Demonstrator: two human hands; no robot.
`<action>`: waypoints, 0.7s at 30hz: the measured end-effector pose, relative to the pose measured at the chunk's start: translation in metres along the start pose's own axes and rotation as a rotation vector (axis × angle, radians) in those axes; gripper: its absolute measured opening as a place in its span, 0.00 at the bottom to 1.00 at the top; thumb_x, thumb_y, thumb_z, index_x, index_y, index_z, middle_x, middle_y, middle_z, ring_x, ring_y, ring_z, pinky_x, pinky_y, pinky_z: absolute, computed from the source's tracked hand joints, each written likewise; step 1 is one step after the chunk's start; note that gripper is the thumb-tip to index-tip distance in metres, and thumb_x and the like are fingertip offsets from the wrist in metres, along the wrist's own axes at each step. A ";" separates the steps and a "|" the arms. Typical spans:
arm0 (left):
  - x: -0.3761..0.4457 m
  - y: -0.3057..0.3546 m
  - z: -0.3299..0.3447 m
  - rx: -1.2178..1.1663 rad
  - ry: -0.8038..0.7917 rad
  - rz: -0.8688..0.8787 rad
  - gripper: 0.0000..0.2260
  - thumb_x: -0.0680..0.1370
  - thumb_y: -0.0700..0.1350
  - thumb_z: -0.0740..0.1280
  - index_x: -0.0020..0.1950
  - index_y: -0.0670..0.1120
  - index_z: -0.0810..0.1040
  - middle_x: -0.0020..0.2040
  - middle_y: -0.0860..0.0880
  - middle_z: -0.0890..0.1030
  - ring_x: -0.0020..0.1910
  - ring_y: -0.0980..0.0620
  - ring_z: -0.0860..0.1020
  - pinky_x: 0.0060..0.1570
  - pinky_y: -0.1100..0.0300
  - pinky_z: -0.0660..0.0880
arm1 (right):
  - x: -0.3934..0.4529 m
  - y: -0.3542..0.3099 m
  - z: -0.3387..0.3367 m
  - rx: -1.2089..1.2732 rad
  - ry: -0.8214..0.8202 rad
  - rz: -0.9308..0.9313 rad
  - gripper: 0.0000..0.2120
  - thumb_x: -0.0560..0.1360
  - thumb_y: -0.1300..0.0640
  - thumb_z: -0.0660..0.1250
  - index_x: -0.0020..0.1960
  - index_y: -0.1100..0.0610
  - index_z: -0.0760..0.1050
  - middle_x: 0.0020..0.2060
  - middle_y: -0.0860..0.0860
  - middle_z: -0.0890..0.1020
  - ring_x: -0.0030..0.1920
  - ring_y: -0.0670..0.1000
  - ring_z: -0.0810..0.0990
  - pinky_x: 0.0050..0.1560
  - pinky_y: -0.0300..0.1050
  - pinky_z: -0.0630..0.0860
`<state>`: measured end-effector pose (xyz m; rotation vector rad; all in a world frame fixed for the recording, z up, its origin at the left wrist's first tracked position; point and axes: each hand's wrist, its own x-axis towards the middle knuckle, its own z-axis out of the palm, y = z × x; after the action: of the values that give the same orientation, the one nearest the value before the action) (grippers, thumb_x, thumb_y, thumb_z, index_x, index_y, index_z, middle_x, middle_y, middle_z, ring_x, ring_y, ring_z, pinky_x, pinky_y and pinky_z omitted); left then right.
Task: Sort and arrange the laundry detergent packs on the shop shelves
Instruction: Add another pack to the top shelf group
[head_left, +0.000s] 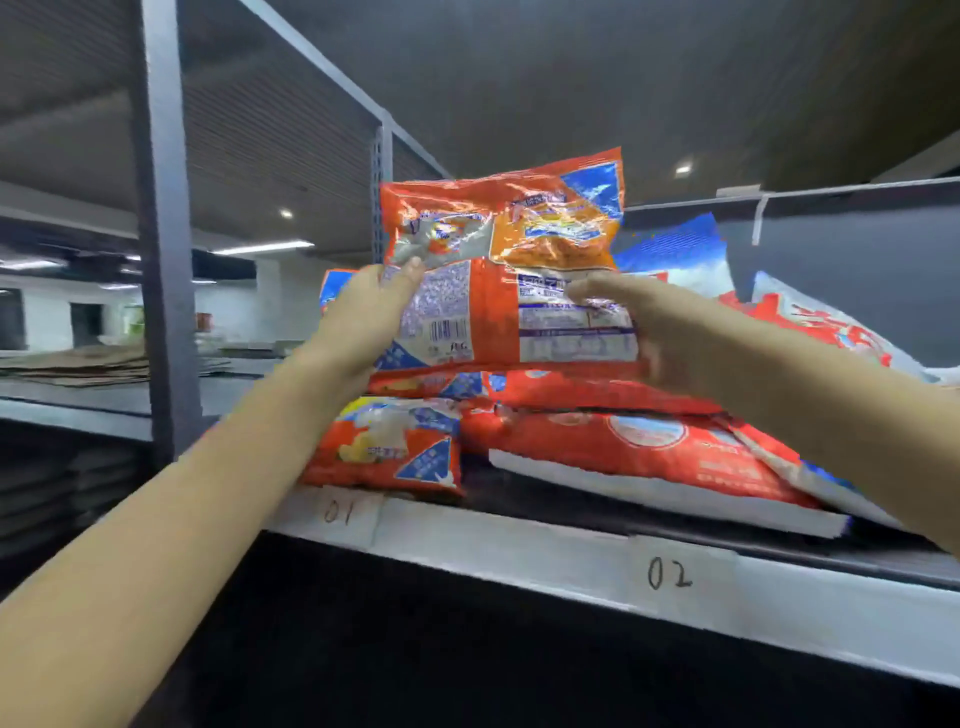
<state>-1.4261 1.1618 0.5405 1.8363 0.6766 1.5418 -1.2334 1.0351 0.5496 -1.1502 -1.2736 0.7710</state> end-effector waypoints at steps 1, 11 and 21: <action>0.016 -0.003 -0.007 0.014 -0.022 0.007 0.23 0.70 0.64 0.64 0.53 0.47 0.74 0.51 0.48 0.77 0.50 0.50 0.75 0.51 0.56 0.71 | 0.020 -0.001 0.008 0.000 -0.002 -0.005 0.06 0.75 0.58 0.62 0.47 0.54 0.77 0.35 0.53 0.84 0.32 0.51 0.83 0.39 0.50 0.81; 0.195 -0.025 -0.027 0.281 0.136 -0.089 0.28 0.76 0.55 0.65 0.67 0.34 0.71 0.64 0.40 0.75 0.62 0.42 0.75 0.58 0.52 0.72 | 0.206 -0.033 0.046 -0.012 0.364 -0.147 0.18 0.69 0.56 0.71 0.57 0.60 0.77 0.49 0.57 0.82 0.39 0.53 0.83 0.42 0.49 0.82; 0.227 -0.077 0.010 0.727 0.230 -0.018 0.20 0.81 0.46 0.53 0.68 0.39 0.71 0.68 0.39 0.70 0.68 0.40 0.66 0.64 0.49 0.65 | 0.245 0.015 0.037 -0.358 0.668 -0.081 0.20 0.74 0.45 0.68 0.51 0.63 0.76 0.45 0.56 0.77 0.32 0.48 0.75 0.21 0.29 0.68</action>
<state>-1.3742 1.3783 0.6306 2.1446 1.5115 1.6351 -1.2226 1.2756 0.6098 -1.4703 -0.8919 0.0620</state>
